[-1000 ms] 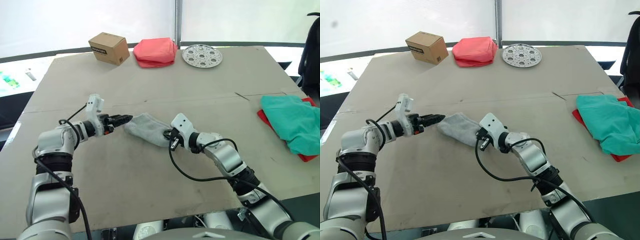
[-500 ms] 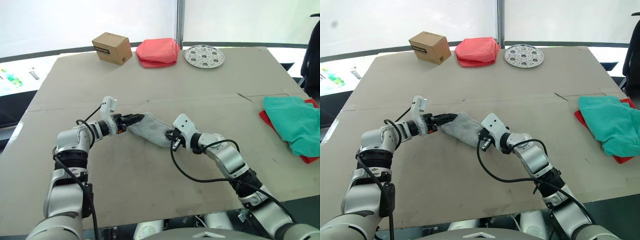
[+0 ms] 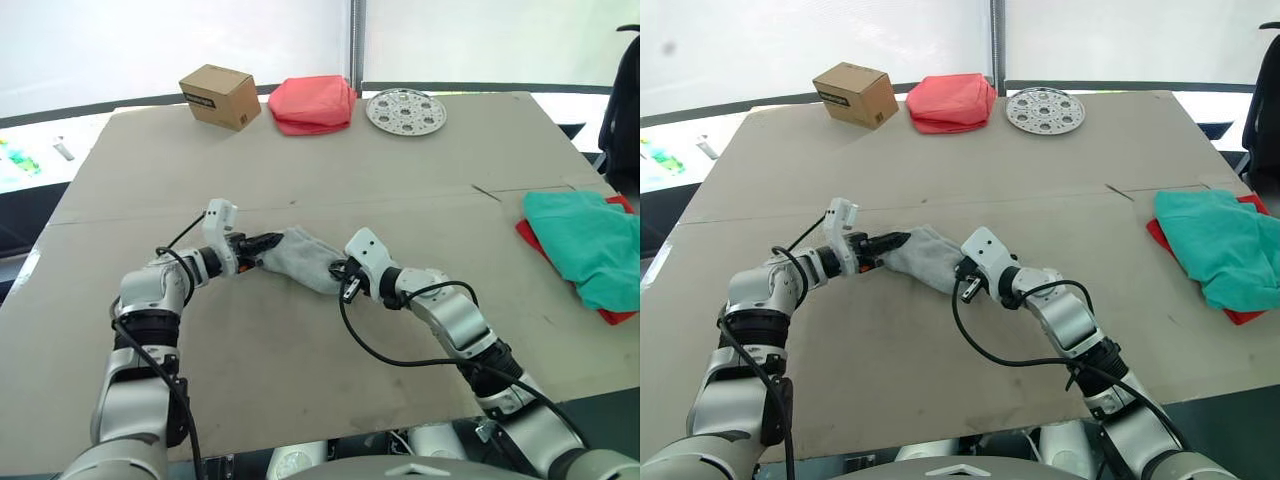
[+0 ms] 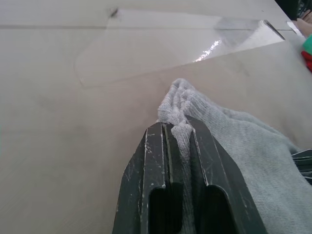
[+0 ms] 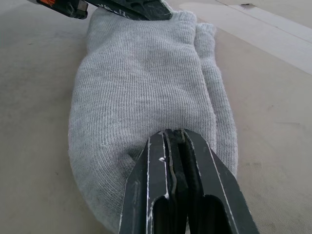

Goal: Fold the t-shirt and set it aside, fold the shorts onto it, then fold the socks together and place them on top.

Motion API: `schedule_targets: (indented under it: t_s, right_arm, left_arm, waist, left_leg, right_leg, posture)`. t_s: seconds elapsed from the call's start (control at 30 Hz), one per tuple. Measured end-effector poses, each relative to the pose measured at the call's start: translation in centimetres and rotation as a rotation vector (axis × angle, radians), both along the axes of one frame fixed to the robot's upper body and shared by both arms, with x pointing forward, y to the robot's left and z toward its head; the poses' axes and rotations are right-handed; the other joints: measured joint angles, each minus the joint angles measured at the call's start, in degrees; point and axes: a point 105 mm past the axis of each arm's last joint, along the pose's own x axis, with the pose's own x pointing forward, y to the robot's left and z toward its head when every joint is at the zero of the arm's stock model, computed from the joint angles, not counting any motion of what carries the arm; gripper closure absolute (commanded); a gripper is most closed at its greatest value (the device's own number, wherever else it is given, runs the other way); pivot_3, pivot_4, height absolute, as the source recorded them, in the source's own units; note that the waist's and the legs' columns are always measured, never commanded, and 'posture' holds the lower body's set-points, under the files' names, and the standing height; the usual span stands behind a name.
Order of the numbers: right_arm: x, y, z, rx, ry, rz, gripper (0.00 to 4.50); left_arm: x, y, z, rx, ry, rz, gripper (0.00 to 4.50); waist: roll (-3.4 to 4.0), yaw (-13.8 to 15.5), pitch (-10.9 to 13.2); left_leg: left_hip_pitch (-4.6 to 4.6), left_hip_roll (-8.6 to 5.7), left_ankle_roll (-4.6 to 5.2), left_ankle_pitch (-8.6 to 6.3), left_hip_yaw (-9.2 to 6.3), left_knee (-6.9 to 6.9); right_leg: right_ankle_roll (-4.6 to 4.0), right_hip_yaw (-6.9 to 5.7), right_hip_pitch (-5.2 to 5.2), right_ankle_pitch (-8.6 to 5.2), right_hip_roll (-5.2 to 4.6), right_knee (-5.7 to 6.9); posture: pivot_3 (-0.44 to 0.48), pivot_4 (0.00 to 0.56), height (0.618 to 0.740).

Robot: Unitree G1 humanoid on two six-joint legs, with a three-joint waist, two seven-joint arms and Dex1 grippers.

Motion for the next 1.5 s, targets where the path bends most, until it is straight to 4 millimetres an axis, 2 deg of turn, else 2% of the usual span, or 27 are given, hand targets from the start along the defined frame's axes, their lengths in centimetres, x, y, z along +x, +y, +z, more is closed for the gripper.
schedule_targets:
  t_s: [0.07,0.17,0.3,0.4,0.43,0.5,0.57,0.63,0.67,0.7,0.73,0.8,0.83,0.93,1.0,1.1,1.17,1.23,1.3,1.37,1.43,1.5]
  right_arm:
    - [0.1,0.0,0.1,0.003,0.001,-0.003,4.50]
    - [0.1,0.0,0.1,0.004,0.004,-0.008,4.50]
    - [0.3,0.3,0.3,0.008,0.012,-0.012,4.50]
    - [0.3,0.5,0.5,0.015,0.017,-0.011,4.50]
    - [0.4,0.6,0.5,0.015,0.018,-0.011,4.50]
    - [0.4,0.6,0.5,0.015,0.019,-0.012,4.50]
    - [0.4,0.6,0.5,0.015,0.020,-0.012,4.50]
    - [0.4,0.6,0.5,0.014,0.020,-0.014,4.50]
    - [0.4,0.6,0.5,0.014,0.021,-0.014,4.50]
    - [0.4,0.5,0.5,0.013,0.022,-0.015,4.50]
    - [0.3,0.6,0.4,0.015,0.024,-0.016,4.50]
    - [0.3,0.5,0.4,0.020,0.026,-0.017,4.50]
    - [0.4,0.4,0.5,0.023,0.027,-0.022,4.50]
    - [0.4,0.1,0.4,0.026,0.030,-0.035,4.50]
    - [0.4,0.2,0.4,0.030,0.032,-0.035,4.50]
    - [0.3,0.2,0.3,0.036,0.031,-0.033,4.50]
    - [0.3,0.1,0.3,0.036,0.029,-0.034,4.50]
    - [0.2,0.1,0.3,0.037,0.030,-0.032,4.50]
    - [0.2,0.1,0.3,0.039,0.028,-0.030,4.50]
    - [0.2,0.1,0.3,0.040,0.027,-0.029,4.50]
    - [0.1,0.0,0.3,0.039,0.024,-0.027,4.50]
    - [0.0,-0.4,0.4,0.039,0.029,-0.033,3.84]
  left_arm:
    - [-0.2,-0.2,1.6,0.166,-0.179,-0.022,4.46]
    - [0.0,-0.4,3.6,0.304,-0.349,-0.026,4.46]
    - [-1.3,-2.5,5.7,0.518,-0.599,-0.102,4.46]
    - [-2.7,-4.5,6.1,0.618,-0.715,-0.181,4.46]
    - [-3.5,-6.1,6.0,0.667,-0.775,-0.246,4.46]
    - [-3.8,-6.6,5.9,0.685,-0.793,-0.266,4.46]
    - [-5.0,-8.1,5.3,0.704,-0.825,-0.335,4.46]
    - [-6.1,-9.3,4.3,0.657,-0.793,-0.391,4.46]
    - [-6.9,-10.0,3.7,0.607,-0.751,-0.426,3.59]
    - [-7.6,-10.3,3.0,0.551,-0.679,-0.456,3.36]
    - [-8.8,-10.6,1.8,0.481,-0.561,-0.510,2.92]
    - [-9.1,-10.1,1.1,0.442,-0.461,-0.515,1.94]
    - [-9.1,-9.8,1.1,0.405,-0.408,-0.508,1.63]
    - [-8.4,-9.1,2.7,0.285,-0.334,-0.472,1.63]
    - [-7.7,-8.2,5.4,0.125,-0.278,-0.451,1.63]
    - [-8.0,-7.2,8.4,-0.058,-0.193,-0.484,1.63]
    - [-7.4,-6.7,10.2,-0.195,-0.138,-0.454,1.63]
    - [-6.8,-6.4,10.8,-0.260,-0.108,-0.421,1.63]
    - [-6.5,-6.3,10.4,-0.301,-0.054,-0.392,1.63]
    - [-6.3,-6.3,8.8,-0.298,0.004,-0.354,1.63]
    - [-6.5,-6.5,6.0,-0.237,0.059,-0.331,1.63]
    - [-6.8,-7.4,1.8,-0.169,0.126,-0.312,2.22]
  waist:
    - [0.02,0.05,0.04]
    - [0.08,0.09,0.07]
    - [0.16,-0.06,0.12]
    - [0.24,-0.02,0.17]
    - [0.29,-0.02,0.20]
    - [0.31,-0.04,0.21]
    - [0.33,-0.04,0.22]
    - [0.35,-0.04,0.23]
    - [0.36,-0.07,0.24]
    - [0.36,-0.06,0.25]
    - [0.38,-0.10,0.26]
    - [0.43,-0.01,0.29]
    - [0.46,0.12,0.30]
    - [0.47,0.24,0.35]
    - [0.40,0.15,0.34]
    - [0.32,-0.06,0.29]
    - [0.33,0.12,0.31]
    - [0.33,0.02,0.31]
    - [0.32,-0.07,0.31]
    - [0.32,-0.06,0.31]
    - [0.35,-0.01,0.32]
    - [0.36,0.14,0.34]
  left_leg:
    - [-0.01,0.00,-0.09,-0.05,-0.01,-0.05]
    - [0.00,0.00,-0.12,-0.05,-0.01,-0.08]
    - [-0.01,0.00,-0.11,-0.05,-0.01,-0.17]
    - [-0.01,0.00,-0.11,-0.05,-0.01,-0.23]
    - [-0.01,0.00,-0.10,-0.05,-0.01,-0.24]
    - [-0.02,0.00,-0.10,-0.05,-0.01,-0.24]
    - [-0.02,0.00,-0.08,-0.05,0.00,-0.23]
    - [-0.03,0.00,-0.07,-0.05,0.00,-0.24]
    - [-0.03,0.00,-0.02,-0.02,0.00,-0.24]
    - [-0.05,0.01,0.05,0.02,0.00,-0.24]
    - [-0.06,0.02,0.12,0.06,0.00,-0.24]
    - [-0.06,0.03,0.14,0.07,-0.02,-0.22]
    - [-0.08,0.03,0.16,0.07,-0.04,-0.19]
    - [-0.15,0.02,0.18,0.08,-0.05,-0.09]
    - [-0.18,0.03,0.21,0.10,-0.08,-0.06]
    - [-0.14,0.03,0.22,0.11,-0.08,-0.09]
    - [-0.09,0.03,0.20,0.12,-0.25,-0.08]
    - [-0.06,0.02,0.20,0.12,-0.25,-0.09]
    - [-0.04,0.02,0.19,0.12,-0.24,-0.09]
    - [-0.04,0.02,0.14,0.15,-0.24,-0.09]
    - [0.01,0.01,0.09,0.16,-0.17,-0.18]
    - [-0.01,0.01,-0.05,0.09,-0.18,-0.18]
  right_leg:
    - [-0.02,-0.02,-0.02,0.00,-0.03,-0.04]
    - [-0.05,-0.02,-0.06,0.00,-0.07,-0.07]
    - [-0.06,-0.02,-0.09,0.00,-0.09,-0.12]
    - [-0.11,-0.03,-0.13,-0.02,-0.09,-0.12]
    - [-0.11,-0.05,-0.13,-0.03,-0.09,-0.12]
    - [-0.11,-0.05,-0.15,-0.03,-0.09,-0.12]
    - [-0.11,-0.04,-0.14,-0.03,-0.09,-0.12]
    - [-0.10,-0.05,-0.16,-0.03,-0.09,-0.13]
    - [-0.09,-0.05,-0.16,-0.03,-0.08,-0.12]
    - [-0.09,-0.06,-0.18,-0.04,-0.07,-0.12]
    - [-0.07,-0.06,-0.19,-0.04,-0.03,-0.12]
    - [-0.03,-0.09,-0.19,-0.07,0.00,-0.12]
    - [0.11,-0.14,-0.18,-0.15,0.00,-0.12]
    - [0.19,-0.17,-0.19,-0.18,0.04,-0.12]
    - [0.21,-0.16,-0.19,-0.18,0.08,-0.12]
    - [0.21,-0.14,-0.14,-0.19,0.14,-0.12]
    - [0.23,-0.18,-0.02,-0.21,0.22,-0.16]
    - [0.23,-0.15,0.09,-0.21,0.23,-0.16]
    - [0.23,-0.12,0.10,-0.20,0.24,-0.17]
    - [0.19,-0.10,0.10,-0.19,0.26,-0.17]
    - [0.00,-0.04,0.10,-0.09,0.26,-0.17]
    - [-0.03,-0.05,0.08,-0.08,0.25,-0.20]
  posture:
    - [0.000,0.150,0.736]
    - [0.000,0.150,0.736]
    - [0.000,0.150,0.736]
    - [0.000,0.150,0.736]
    - [0.000,0.150,0.736]
    - [0.000,0.150,0.736]
    - [0.000,0.150,0.736]
    - [0.000,0.150,0.736]
    - [0.000,0.150,0.736]
    - [0.000,0.150,0.736]
    - [0.000,0.150,0.736]
    - [0.000,0.150,0.736]
    - [0.000,0.150,0.736]
    - [0.000,0.150,0.736]
    - [0.000,0.150,0.736]
    - [0.000,0.150,0.736]
    - [0.000,0.150,0.736]
    - [0.000,0.150,0.736]
    - [0.000,0.150,0.736]
    - [0.000,0.150,0.736]
    - [0.000,0.150,0.736]
    - [0.000,0.150,0.736]
